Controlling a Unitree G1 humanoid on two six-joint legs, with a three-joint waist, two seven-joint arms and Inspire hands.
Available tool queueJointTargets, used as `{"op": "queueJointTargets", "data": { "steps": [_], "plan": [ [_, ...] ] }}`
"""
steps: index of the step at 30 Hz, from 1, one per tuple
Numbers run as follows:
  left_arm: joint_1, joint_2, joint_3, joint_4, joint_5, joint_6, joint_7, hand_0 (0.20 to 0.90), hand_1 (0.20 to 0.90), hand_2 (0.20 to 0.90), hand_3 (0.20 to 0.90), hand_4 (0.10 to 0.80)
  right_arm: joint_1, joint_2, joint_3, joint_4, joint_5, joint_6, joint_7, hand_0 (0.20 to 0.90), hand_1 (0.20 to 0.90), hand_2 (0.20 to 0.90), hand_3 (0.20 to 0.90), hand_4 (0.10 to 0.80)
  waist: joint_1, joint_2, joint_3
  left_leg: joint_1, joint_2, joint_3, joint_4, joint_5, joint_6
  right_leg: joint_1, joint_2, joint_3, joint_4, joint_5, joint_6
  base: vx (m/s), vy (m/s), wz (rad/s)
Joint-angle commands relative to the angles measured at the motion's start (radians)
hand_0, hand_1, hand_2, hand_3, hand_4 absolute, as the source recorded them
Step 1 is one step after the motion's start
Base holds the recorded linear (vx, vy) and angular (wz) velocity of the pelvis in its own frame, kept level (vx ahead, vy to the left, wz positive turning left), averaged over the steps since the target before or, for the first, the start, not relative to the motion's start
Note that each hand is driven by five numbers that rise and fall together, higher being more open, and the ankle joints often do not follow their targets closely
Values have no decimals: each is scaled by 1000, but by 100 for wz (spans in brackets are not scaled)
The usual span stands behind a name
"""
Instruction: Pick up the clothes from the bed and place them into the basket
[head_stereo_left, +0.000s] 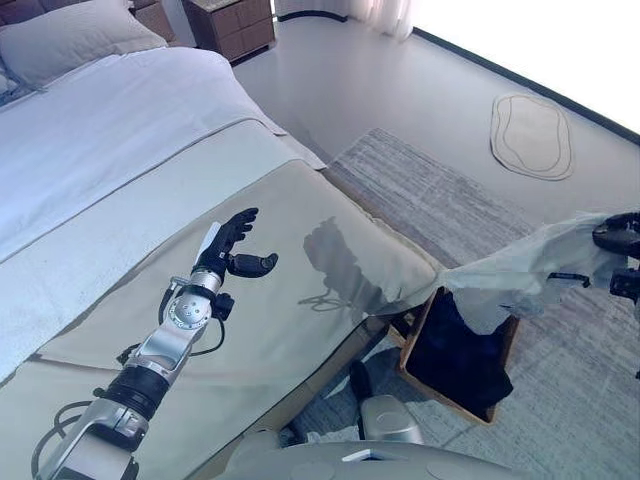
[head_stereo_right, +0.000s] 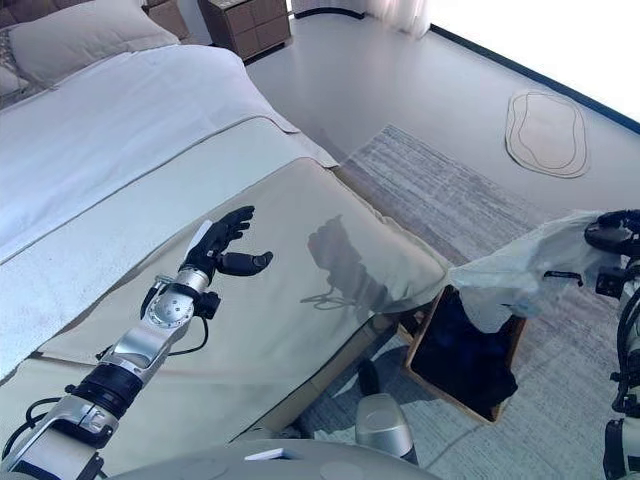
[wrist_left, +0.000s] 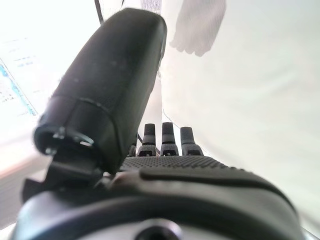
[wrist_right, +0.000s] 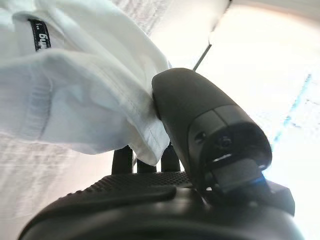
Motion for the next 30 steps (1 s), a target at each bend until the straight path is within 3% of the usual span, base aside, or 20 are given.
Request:
{"op": "queueJointTargets", "data": {
  "steps": [1, 12, 19, 30],
  "plan": [
    [-71, -16, 1, 19, 36, -60, 32, 900, 900, 900, 900, 800, -40, -72, -15, -34, -45, -129, -22, 300, 300, 300, 200, 100, -1, -2, -142, 61, -1, -56, 62, -165, 27, 15, 59, -38, 26, -36, 5, -20, -42, -5],
    [-93, -7, -30, -1, 46, -31, 2, 900, 900, 900, 900, 800, 7, 7, 2, 13, -50, -150, -23, 300, 300, 300, 200, 100, -16, 31, -112, 36, -1, -42, 100, -184, 33, -23, 63, -19, 47, -33, 7, -20, -56, -7],
    [-62, -8, -29, -18, 43, -33, 7, 900, 900, 900, 900, 800, -24, 48, 64, 13, -84, -164, -30, 300, 300, 300, 200, 100, -3, 71, -81, 14, -42, -100, 105, -194, 49, -40, 71, 19, 42, -28, 9, 18, -45, -15],
    [-39, -19, -34, -29, 53, -50, -7, 900, 900, 900, 900, 800, -10, 71, 65, 39, -105, -163, -64, 300, 300, 300, 200, 100, -11, 122, -46, -4, -37, -76, 80, -173, 40, -57, 65, 6, 23, -26, 11, -2, -8, -6]
  ]
}}
